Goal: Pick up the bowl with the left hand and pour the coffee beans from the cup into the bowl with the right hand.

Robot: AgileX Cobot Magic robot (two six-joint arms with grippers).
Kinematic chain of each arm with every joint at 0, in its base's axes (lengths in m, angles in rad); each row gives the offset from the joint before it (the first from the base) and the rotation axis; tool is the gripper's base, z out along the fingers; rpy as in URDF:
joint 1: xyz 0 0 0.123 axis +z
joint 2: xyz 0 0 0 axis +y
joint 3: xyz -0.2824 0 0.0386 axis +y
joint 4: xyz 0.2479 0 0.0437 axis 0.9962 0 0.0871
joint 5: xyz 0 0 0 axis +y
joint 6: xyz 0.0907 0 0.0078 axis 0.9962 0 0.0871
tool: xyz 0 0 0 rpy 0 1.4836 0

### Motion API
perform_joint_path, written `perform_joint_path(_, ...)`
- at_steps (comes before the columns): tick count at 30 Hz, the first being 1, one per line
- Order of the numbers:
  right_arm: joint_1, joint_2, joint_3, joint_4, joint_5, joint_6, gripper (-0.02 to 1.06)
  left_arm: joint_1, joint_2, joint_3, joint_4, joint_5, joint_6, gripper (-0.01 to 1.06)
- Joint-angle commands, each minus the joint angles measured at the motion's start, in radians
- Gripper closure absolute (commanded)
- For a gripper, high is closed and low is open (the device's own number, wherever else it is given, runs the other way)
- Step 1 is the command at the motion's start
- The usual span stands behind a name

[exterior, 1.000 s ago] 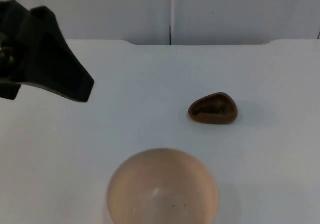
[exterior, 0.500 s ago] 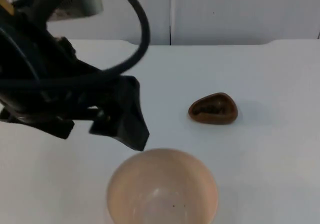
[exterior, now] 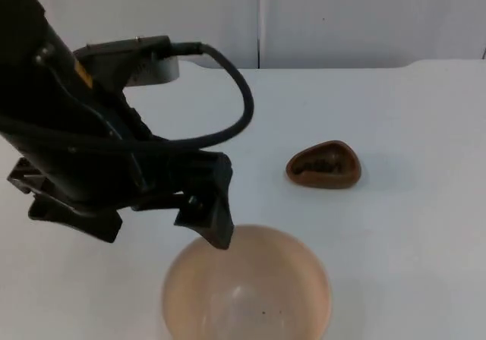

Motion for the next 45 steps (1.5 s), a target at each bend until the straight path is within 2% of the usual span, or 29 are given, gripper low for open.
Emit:
perform_joint_path(1, -0.002, -0.004, -0.002, -0.002, -0.004, -0.002, -0.01, -0.005, 0.003, 0.006, 0.044, -0.015, -0.056, 0.06)
perform_joint_path(5, -0.002, -0.004, -0.002, -0.002, -0.004, -0.002, -0.01, -0.005, 0.005, 0.053, 0.088, -0.059, -0.127, 0.06)
perform_joint_path(13, -0.002, -0.004, -0.002, -0.002, -0.004, -0.002, -0.01, -0.003, 0.024, 0.065, 0.047, -0.089, -0.130, 0.06)
perform_joint_path(21, -0.002, -0.004, -0.002, -0.002, -0.004, -0.002, -0.01, 0.081, 0.082, 0.065, -0.147, -0.100, 0.033, 0.06)
perform_joint_path(29, -0.002, -0.004, -0.002, -0.002, -0.004, -0.002, -0.01, 0.081, 0.126, 0.068, -0.145, -0.083, 0.073, 0.06)
perform_joint_path(34, -0.002, -0.004, -0.002, -0.002, -0.004, -0.002, -0.01, 0.081, 0.130, 0.068, -0.160, -0.126, 0.121, 0.06)
perform_joint_path(45, -0.002, -0.004, -0.002, -0.002, -0.004, -0.002, -0.01, 0.124, 0.141, 0.076, -0.193, -0.135, 0.203, 0.06)
